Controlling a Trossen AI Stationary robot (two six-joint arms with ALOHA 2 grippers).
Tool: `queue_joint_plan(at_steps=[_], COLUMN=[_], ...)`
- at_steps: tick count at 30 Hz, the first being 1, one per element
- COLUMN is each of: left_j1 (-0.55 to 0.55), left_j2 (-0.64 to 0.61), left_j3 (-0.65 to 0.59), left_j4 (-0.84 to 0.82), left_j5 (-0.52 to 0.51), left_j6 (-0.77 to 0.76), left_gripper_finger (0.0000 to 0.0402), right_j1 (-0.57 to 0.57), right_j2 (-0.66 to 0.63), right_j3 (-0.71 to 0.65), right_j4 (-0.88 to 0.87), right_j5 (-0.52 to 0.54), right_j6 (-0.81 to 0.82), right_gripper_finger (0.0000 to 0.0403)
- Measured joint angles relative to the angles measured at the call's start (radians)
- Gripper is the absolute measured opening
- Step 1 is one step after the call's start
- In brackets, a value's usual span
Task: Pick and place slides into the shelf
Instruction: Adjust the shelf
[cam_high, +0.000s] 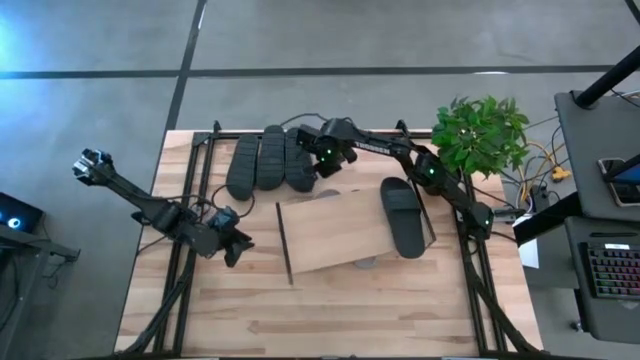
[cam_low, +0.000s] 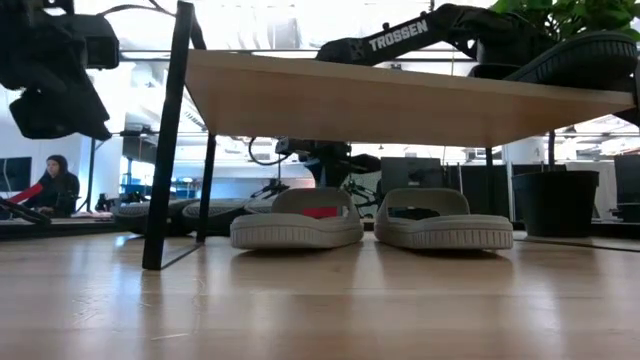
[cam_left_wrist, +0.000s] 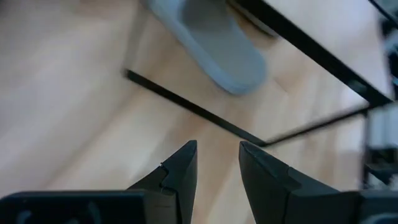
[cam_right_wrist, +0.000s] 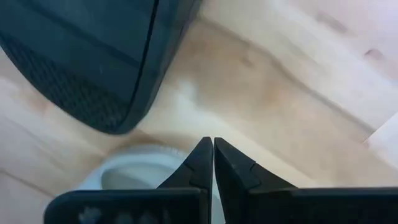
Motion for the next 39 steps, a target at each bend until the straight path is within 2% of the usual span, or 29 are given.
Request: queue_joint_plan(at_steps=[6,12,15,20,24,27,31,34,39], left_j1=[0.0,-0.001,-0.019,-0.076,-0.115,-0.143,-0.168,-0.174,-0.172], left_j2=[0.063,0.209,0.275,0.328,0.364,0.402,0.491,0.576,0.715], left_j3=[0.0,0.0,-0.001,0.026,0.042,0.044,0.061,0.112,0.196], left_j4=[0.1,0.114,0.172,0.355,0.492,0.604,0.793,0.813,0.802], left_j5=[0.124,0.237,0.336,0.449,0.474,0.475,0.454,0.352,0.102], left_j6=[0.044,0.045,0.11,0.173,0.175,0.161,0.142,0.142,0.141], left_gripper_finger=[0.0105,0.0105,0.0101,0.0063,0.0023,0.0004,0.0003,0.0003,0.0003], right_j1=[-0.012,-0.001,0.005,0.025,0.04,0.047,0.075,0.116,0.185], right_j2=[-0.033,-0.094,-0.132,-0.204,-0.244,-0.264,-0.295,-0.33,-0.387], right_j3=[0.027,0.03,0.031,0.03,0.03,0.03,0.03,0.03,0.03], right_j4=[0.015,0.02,0.02,0.015,0.014,0.013,0.006,0.007,0.005], right_j5=[0.012,0.061,0.085,0.13,0.183,0.201,0.232,0.276,0.356], right_j6=[-0.023,-0.084,-0.09,-0.111,-0.112,-0.113,-0.164,-0.236,-0.34], right_gripper_finger=[0.0008,0.0008,0.0008,0.0008,0.0009,0.0008,0.0008,0.0008,0.0008])
